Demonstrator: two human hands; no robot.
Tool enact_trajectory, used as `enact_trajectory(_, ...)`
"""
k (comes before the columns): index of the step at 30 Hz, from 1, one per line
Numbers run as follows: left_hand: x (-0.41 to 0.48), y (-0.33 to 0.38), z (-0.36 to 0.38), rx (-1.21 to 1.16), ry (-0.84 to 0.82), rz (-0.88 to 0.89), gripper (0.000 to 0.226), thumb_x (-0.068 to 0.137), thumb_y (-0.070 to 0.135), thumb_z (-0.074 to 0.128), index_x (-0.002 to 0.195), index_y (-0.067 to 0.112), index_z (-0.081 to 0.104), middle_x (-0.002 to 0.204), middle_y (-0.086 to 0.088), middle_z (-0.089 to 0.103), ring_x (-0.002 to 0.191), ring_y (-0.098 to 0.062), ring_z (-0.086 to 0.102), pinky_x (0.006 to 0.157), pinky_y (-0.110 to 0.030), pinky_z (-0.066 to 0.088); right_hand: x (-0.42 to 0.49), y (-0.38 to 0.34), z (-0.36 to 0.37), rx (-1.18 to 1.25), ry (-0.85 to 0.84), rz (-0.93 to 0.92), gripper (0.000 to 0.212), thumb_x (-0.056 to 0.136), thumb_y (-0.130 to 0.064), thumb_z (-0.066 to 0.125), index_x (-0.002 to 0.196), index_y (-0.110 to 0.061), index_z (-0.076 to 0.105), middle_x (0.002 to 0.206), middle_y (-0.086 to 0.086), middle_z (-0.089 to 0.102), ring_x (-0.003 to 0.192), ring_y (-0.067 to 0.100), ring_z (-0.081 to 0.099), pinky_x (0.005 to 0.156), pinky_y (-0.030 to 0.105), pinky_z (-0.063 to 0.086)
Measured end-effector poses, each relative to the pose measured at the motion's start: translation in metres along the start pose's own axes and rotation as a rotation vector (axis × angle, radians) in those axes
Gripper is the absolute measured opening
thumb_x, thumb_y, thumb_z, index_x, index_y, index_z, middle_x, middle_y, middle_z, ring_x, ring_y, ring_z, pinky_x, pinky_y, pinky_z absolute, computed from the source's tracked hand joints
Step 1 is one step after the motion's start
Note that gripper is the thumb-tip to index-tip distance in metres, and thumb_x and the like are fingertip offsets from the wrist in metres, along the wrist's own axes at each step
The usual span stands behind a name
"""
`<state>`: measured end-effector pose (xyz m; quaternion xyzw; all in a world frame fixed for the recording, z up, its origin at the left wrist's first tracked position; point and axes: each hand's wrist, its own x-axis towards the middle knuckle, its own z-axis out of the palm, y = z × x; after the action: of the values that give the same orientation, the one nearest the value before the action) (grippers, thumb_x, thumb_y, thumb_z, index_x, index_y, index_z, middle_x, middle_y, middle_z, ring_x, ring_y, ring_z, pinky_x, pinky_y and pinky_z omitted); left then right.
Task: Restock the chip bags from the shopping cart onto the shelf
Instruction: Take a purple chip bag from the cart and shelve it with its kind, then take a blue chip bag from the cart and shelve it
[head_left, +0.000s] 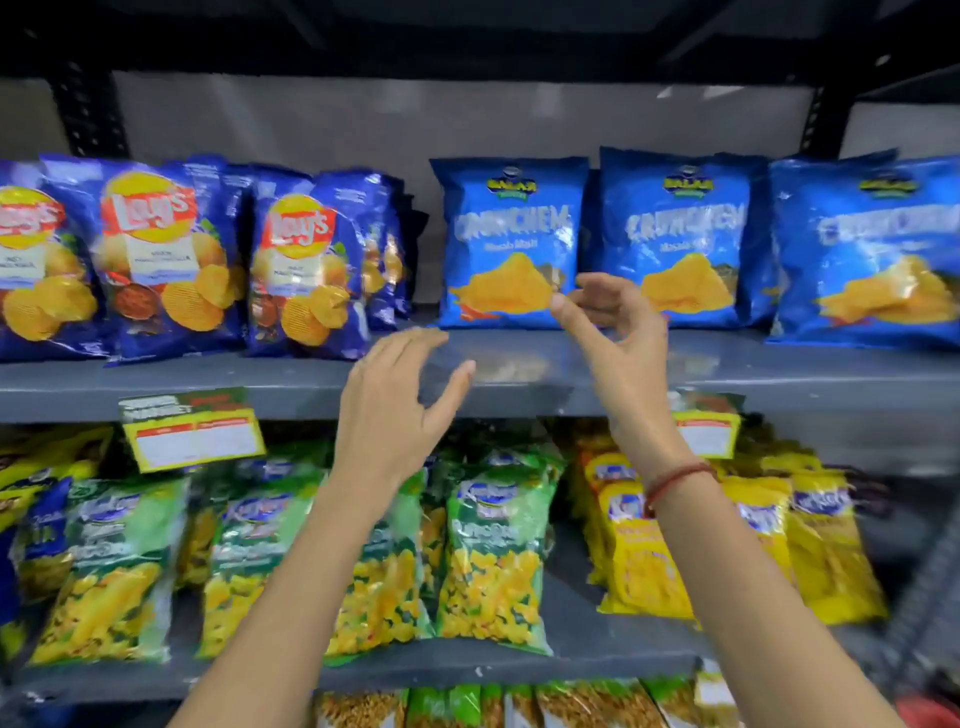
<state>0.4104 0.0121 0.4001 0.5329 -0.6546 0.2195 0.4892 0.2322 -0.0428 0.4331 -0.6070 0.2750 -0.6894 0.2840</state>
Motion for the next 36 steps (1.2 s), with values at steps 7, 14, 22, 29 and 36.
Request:
enact_trajectory(7,-0.043,0.119,0.104,-0.314,-0.051,0.236,0.030,0.087,0.029,0.053,0.101,0.004,0.066,0.104,-0.010,0.069,0.101,-0.021,0.058,0.091,-0.031,0.044,-0.053,0.033,-0.161,-0.190,0.245,0.084,0.019,0.082,-0.019,0.071,0.098,-0.016,0.062,0.085,-0.002,0.063,0.078,0.007,0.060,0.074,0.021,0.051)
enact_trajectory(14,-0.133,0.204,0.212,-0.527,-0.451,0.296,0.029,0.087,0.028,0.053,0.096,0.005,0.067,0.096,-0.011,0.071,0.097,-0.015,0.052,0.087,-0.027,0.040,-0.148,0.088,-0.304,-0.434,0.450,0.334,0.015,0.082,-0.023,0.070,0.093,-0.019,0.061,0.084,-0.003,0.064,0.076,0.008,0.059,0.072,0.018,0.047)
enact_trajectory(22,-0.255,0.252,0.307,-0.608,-1.116,0.158,0.045,0.080,0.042,0.045,0.099,0.007,0.065,0.099,-0.015,0.069,0.093,-0.031,0.062,0.081,-0.029,0.038,-0.292,0.160,-0.417,-0.588,0.652,0.852,0.018,0.082,-0.013,0.071,0.098,-0.008,0.062,0.075,0.001,0.060,0.063,-0.004,0.054,0.060,0.012,0.044)
enact_trajectory(29,-0.342,0.284,0.372,-0.525,-1.568,0.077,0.050,0.082,0.025,0.062,0.123,-0.001,0.051,0.125,-0.022,0.054,0.119,-0.034,0.049,0.098,-0.029,0.030,-0.400,0.213,-0.452,-0.533,0.720,1.337,0.045,0.079,-0.026,0.074,0.113,-0.001,0.058,0.100,0.015,0.064,0.083,0.021,0.056,0.070,0.027,0.045)
enact_trajectory(36,-0.387,0.292,0.461,-0.260,-1.834,-0.037,0.065,0.082,0.029,0.065,0.136,0.011,0.033,0.137,-0.018,0.039,0.124,-0.034,0.042,0.098,-0.040,0.036,-0.420,0.284,-0.453,-0.312,0.721,1.514,0.086,0.079,-0.046,0.069,0.145,-0.009,0.029,0.144,0.012,0.043,0.131,0.028,0.045,0.104,0.039,0.039)
